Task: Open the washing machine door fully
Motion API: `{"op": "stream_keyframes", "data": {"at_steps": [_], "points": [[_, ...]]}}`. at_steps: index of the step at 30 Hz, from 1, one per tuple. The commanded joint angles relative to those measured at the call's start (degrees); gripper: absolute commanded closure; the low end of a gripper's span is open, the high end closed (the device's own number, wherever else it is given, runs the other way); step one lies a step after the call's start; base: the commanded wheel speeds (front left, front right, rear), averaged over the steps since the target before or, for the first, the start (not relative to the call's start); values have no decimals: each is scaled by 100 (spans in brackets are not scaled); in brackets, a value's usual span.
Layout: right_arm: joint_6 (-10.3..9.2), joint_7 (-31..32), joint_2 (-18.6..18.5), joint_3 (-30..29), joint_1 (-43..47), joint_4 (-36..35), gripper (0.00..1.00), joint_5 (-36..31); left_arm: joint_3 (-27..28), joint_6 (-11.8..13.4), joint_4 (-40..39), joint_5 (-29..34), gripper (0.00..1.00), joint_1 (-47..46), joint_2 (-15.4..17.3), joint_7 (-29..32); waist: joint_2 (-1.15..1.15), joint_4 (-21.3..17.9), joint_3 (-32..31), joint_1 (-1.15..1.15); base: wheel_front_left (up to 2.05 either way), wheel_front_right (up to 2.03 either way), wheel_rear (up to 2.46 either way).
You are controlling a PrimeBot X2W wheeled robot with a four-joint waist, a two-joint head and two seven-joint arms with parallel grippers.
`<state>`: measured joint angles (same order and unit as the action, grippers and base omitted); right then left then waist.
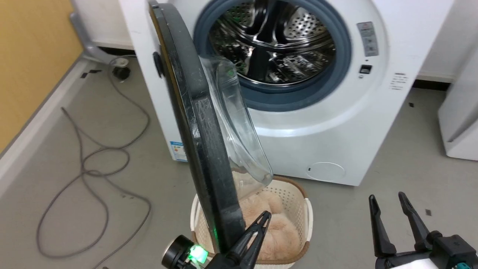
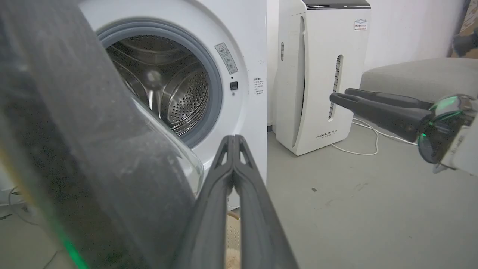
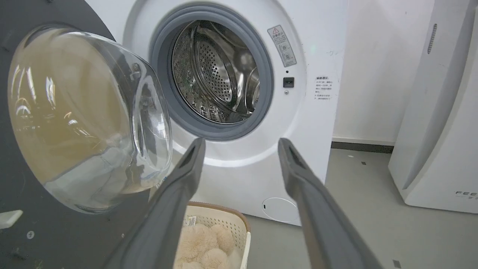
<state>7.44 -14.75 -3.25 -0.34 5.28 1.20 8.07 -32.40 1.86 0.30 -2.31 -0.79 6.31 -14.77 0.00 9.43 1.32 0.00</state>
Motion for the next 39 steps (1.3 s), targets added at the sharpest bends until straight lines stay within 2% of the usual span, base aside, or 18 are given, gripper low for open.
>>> {"op": "stream_keyframes", "data": {"at_steps": [1,11,23,33,39], "points": [[5,-25,31,15,-3,3,0,1,99,56,-31,31,100,86,84,-23,0,95,18,0,0,0,0],[5,-25,35,32,15,-12,0,45,100,208,-474,51,100,483,254,-23,0,680,65,0,0,0,0],[5,-25,36,88,-47,-25,0,31,360,376,-471,-10,100,477,417,-23,0,1298,172,0,0,0,0],[5,-25,36,42,-61,-52,0,-8,1020,729,-475,-128,100,558,724,-23,0,1622,254,0,0,0,0],[5,-25,37,75,-127,-46,0,-34,1675,889,-245,-447,100,459,883,-23,0,1667,343,0,0,0,0]]}}
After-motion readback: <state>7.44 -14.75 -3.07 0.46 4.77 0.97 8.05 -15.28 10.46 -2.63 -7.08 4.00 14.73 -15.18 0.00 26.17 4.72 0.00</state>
